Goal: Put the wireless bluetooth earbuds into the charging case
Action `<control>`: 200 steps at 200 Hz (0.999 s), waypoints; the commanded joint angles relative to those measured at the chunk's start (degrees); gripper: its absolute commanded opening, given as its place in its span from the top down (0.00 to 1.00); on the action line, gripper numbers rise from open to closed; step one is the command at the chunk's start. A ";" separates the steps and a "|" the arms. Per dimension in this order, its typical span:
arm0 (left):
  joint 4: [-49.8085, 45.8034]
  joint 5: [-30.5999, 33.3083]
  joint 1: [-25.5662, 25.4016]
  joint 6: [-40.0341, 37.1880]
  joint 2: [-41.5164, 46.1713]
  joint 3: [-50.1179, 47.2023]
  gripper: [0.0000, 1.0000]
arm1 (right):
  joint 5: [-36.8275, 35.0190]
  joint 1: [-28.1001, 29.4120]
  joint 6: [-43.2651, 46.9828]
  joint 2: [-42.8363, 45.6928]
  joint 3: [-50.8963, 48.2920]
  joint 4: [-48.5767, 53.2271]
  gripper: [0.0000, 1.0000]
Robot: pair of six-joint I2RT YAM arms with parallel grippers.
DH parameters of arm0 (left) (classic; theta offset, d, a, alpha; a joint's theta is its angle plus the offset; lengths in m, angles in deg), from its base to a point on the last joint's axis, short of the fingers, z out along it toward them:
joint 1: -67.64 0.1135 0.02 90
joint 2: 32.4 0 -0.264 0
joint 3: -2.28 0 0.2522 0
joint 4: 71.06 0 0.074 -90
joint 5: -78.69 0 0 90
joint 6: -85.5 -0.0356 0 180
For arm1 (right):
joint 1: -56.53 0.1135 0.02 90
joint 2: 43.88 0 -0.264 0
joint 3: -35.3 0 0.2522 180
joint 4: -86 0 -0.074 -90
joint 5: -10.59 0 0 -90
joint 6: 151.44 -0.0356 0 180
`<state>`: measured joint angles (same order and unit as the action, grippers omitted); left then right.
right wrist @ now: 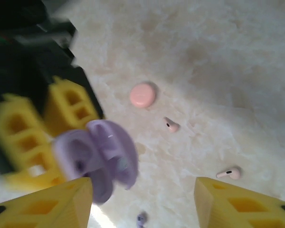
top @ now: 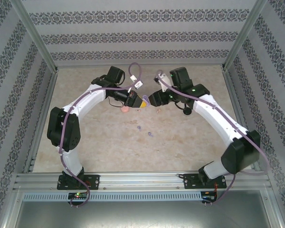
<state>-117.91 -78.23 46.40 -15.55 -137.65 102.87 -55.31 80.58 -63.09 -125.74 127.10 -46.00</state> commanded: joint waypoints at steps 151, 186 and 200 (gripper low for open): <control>65.88 36.23 1.60 7.70 30.11 -35.21 1.00 | -12.08 9.11 -23.10 -8.46 -8.49 -0.92 0.37; 79.75 41.56 1.68 10.92 31.77 -41.99 1.00 | -16.69 12.95 -24.11 -17.95 -3.56 0.14 0.43; 84.33 42.98 1.71 12.26 31.96 -43.84 1.00 | -17.84 13.87 -24.68 -21.11 -1.78 0.65 0.45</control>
<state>-48.25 -39.91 48.52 -6.17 -106.90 61.58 -68.14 92.80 -85.77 -142.81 121.11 -46.31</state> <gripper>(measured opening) 0.189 0.571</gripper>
